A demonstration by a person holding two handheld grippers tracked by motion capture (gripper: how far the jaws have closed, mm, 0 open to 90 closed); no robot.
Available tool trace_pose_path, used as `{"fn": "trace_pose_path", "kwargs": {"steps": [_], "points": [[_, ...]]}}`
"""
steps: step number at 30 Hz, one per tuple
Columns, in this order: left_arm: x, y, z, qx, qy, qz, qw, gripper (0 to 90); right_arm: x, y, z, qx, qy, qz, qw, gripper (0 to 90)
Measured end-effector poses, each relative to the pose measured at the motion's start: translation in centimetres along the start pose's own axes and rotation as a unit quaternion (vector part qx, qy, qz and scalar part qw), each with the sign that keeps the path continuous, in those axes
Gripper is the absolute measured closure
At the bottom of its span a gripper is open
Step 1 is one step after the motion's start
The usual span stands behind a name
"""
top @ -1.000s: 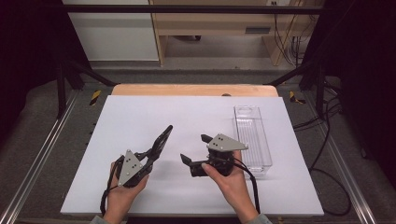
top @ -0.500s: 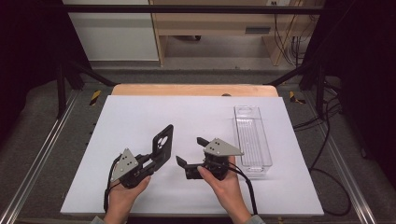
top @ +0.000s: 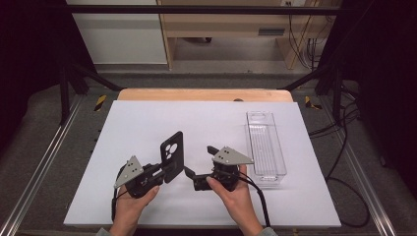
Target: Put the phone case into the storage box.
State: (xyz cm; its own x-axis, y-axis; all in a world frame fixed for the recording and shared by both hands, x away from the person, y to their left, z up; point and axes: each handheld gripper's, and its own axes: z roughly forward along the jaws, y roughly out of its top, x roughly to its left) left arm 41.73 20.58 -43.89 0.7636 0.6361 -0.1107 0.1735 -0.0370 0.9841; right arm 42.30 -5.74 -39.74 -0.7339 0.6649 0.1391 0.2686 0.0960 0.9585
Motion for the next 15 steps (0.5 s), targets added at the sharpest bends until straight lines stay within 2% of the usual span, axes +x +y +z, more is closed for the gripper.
{"fn": "trace_pose_path", "kwargs": {"steps": [8,10,15], "points": [[-0.24,-0.18,0.31,-0.001,-0.015,-0.009,0.9998,80.3,0.18,-0.45,0.26,0.000,-0.003,-0.004,1.0000,3.9],[-0.34,-0.21,0.35,-0.002,-0.019,-0.015,0.9997,80.3,0.19,-0.48,0.25,-0.002,-0.001,0.001,1.0000,3.9],[-0.51,-0.23,0.48,-0.001,-0.020,-0.015,0.9997,80.3,0.16,-0.18,-0.16,-0.013,0.004,0.012,0.9998,3.8]]}}
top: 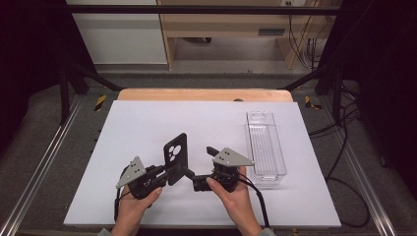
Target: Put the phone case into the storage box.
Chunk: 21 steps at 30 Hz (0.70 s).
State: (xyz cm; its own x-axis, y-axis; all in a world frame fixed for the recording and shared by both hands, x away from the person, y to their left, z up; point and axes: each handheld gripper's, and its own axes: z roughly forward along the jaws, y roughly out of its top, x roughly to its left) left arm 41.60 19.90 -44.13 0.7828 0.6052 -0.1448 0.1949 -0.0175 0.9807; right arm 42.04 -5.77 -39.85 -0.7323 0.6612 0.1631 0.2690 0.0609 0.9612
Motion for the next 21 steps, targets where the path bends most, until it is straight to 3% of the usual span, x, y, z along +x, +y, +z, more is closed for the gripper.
{"fn": "trace_pose_path", "kwargs": {"steps": [12,21], "points": [[-0.46,-0.16,0.35,-0.002,-0.013,-0.007,0.9999,80.3,0.04,0.36,-0.38,-0.017,-0.002,0.003,0.9998,3.3],[-0.43,-0.22,0.23,-0.003,-0.014,-0.010,0.9998,80.3,0.60,0.07,0.23,-0.025,-0.022,0.000,0.9995,3.4]]}}
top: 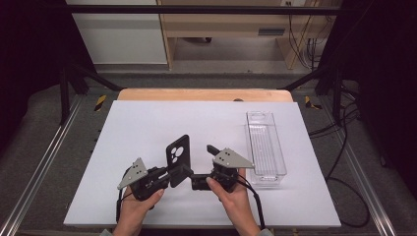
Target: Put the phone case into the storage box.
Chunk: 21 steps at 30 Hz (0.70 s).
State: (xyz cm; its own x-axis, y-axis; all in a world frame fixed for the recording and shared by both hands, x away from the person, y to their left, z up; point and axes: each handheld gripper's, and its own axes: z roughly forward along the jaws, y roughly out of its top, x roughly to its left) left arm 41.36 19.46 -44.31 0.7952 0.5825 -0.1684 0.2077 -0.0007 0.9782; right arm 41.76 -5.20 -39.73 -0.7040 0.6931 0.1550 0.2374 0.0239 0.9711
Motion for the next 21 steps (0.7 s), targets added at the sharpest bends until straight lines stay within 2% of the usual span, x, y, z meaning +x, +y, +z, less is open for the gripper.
{"fn": "trace_pose_path", "kwargs": {"steps": [7,21], "points": [[-0.1,-0.1,0.2,0.000,-0.007,-0.006,1.0000,80.3,0.8,-0.1,0.4,-0.002,-0.002,0.001,1.0000,3.7],[-1.2,-0.2,0.9,0.016,-0.029,0.010,0.9994,80.3,0.9,-0.3,0.4,-0.019,-0.001,0.022,0.9996,4.7]]}}
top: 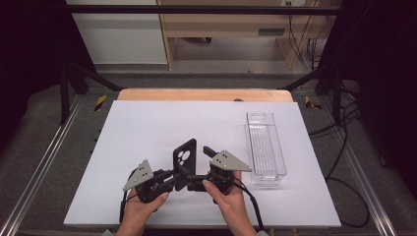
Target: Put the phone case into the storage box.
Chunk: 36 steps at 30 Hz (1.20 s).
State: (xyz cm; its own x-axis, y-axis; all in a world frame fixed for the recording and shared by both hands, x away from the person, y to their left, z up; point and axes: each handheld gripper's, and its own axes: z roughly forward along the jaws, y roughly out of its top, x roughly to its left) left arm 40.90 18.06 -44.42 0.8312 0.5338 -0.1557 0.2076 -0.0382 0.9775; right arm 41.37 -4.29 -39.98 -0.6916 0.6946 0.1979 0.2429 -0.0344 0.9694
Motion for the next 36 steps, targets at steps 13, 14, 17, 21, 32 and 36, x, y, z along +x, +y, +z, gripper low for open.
{"fn": "trace_pose_path", "kwargs": {"steps": [13,14,17,21,32,36], "points": [[-0.8,0.0,0.5,0.005,-0.012,0.009,0.9999,80.3,0.6,0.1,0.2,-0.014,0.000,0.011,0.9998,5.6],[-0.8,0.0,0.5,0.006,-0.014,0.009,0.9998,80.3,0.6,0.1,0.2,-0.015,0.004,0.014,0.9998,5.1],[-1.0,-0.1,0.7,0.008,-0.018,0.015,0.9997,80.3,0.5,0.0,0.2,-0.012,0.009,0.016,0.9998,4.3],[-1.0,-0.1,0.7,0.008,-0.016,0.015,0.9997,80.3,0.6,0.0,0.2,-0.012,0.003,0.016,0.9998,4.7],[-1.2,-0.1,0.8,0.010,-0.019,0.018,0.9996,80.4,0.8,-0.3,0.5,0.001,-0.006,0.018,0.9998,5.6],[-1.3,-0.1,0.8,0.011,-0.020,0.019,0.9996,80.3,0.7,-0.4,0.5,0.003,-0.010,0.017,0.9998,4.5]]}}
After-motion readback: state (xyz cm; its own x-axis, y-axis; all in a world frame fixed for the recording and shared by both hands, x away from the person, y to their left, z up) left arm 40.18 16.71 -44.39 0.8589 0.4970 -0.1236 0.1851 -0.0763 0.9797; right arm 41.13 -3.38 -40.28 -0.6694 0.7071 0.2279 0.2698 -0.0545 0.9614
